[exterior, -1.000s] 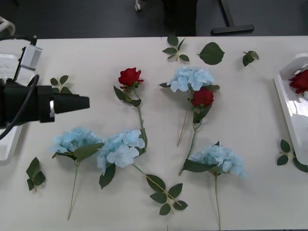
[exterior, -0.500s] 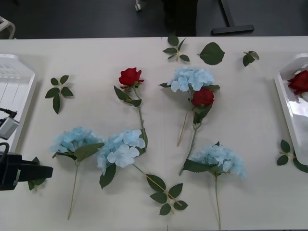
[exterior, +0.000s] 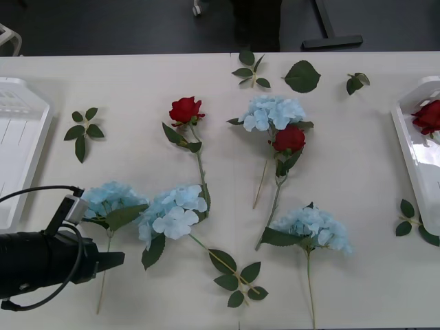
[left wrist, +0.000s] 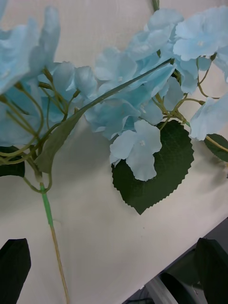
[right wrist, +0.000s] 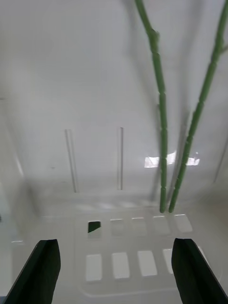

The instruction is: Place the red flowers into the right box and the blue flowers into the left box. If a person shows an open palm, hand one flower to the person first, then continue sorting.

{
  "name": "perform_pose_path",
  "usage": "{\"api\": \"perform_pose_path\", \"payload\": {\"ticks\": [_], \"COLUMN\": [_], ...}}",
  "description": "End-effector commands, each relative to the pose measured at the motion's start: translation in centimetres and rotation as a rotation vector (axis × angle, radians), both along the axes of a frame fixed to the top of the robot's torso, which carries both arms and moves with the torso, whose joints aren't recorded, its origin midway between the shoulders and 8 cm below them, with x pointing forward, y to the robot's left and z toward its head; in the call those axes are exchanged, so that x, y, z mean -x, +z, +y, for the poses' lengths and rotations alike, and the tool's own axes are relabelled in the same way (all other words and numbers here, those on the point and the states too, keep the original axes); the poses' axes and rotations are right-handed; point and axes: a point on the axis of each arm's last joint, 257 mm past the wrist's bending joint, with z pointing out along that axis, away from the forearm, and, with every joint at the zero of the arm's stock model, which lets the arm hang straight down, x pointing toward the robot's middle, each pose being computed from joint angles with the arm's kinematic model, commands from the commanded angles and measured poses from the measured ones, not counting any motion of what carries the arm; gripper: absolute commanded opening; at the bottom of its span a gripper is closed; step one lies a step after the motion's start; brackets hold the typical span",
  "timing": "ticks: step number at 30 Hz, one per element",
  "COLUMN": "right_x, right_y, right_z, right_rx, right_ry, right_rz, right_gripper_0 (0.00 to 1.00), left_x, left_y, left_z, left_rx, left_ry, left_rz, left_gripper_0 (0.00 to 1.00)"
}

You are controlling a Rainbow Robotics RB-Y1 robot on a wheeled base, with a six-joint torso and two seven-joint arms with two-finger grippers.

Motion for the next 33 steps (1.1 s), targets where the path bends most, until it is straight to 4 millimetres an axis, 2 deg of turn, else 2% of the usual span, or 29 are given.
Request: {"api": "perform_pose_path", "payload": {"ticks": [1, 4, 5, 7, 12, 17, 20, 23, 28, 29, 30, 31, 32, 33], "right_x": [-2.2, -2.3, -2.3, -2.3, -1.4, 1.1, 2.9, 5.0, 8.1, 8.9, 9.3, 10.0, 10.5, 10.8], "right_y": [2.9, 3.7, 3.7, 4.1, 3.9, 2.9, 2.1, 1.3, 0.0, -0.2, -0.3, -0.6, -0.9, -1.0], "right_z": [7.2, 14.1, 15.4, 19.9, 26.3, 30.5, 32.4, 33.5, 34.0, 34.3, 34.6, 34.9, 35.0, 35.2], "right_rx": [-0.108, -0.226, -0.252, -0.343, -0.410, -0.443, -0.463, -0.456, -0.419, -0.416, -0.414, -0.409, -0.393, -0.383], "right_ry": [0.025, 0.033, 0.030, 0.004, -0.014, -0.002, 0.016, 0.032, 0.033, 0.031, 0.034, 0.031, 0.035, 0.040], "right_rz": [-0.036, -0.033, -0.036, -0.052, -0.111, -0.182, -0.211, -0.231, -0.239, -0.241, -0.242, -0.240, -0.250, -0.256], "right_gripper_0": [0.69, 0.75, 0.75, 0.79, 0.89, 1.00, 1.00, 1.00, 1.00, 1.00, 1.00, 1.00, 1.00, 1.00], "left_x": [-0.4, -1.0, -1.1, -1.7, -2.8, -3.8, -4.2, -4.5, -4.5, -4.6, -4.5, -4.6, -4.7, -4.8], "left_y": [-0.8, -1.7, -1.9, -2.2, -2.8, -4.5, -5.3, -6.0, -6.6, -6.8, -6.9, -7.1, -7.2, -7.2], "left_z": [1.1, 1.5, 1.6, 1.8, 2.0, 1.1, 0.9, 0.8, 0.7, 0.7, 0.7, 0.6, 0.7, 0.6], "left_rx": [-0.111, -0.183, -0.192, -0.214, -0.254, -0.248, -0.257, -0.277, -0.289, -0.294, -0.296, -0.299, -0.304, -0.303], "left_ry": [-0.041, -0.058, -0.058, -0.049, -0.047, -0.051, -0.039, -0.046, -0.055, -0.058, -0.060, -0.062, -0.063, -0.063], "left_rz": [-0.058, -0.077, -0.078, -0.096, -0.116, -0.110, -0.120, -0.118, -0.111, -0.110, -0.107, -0.105, -0.105, -0.105], "left_gripper_0": [1.00, 1.00, 1.00, 1.00, 1.00, 1.00, 1.00, 1.00, 1.00, 0.90, 0.86, 0.75, 0.53, 0.43]}}
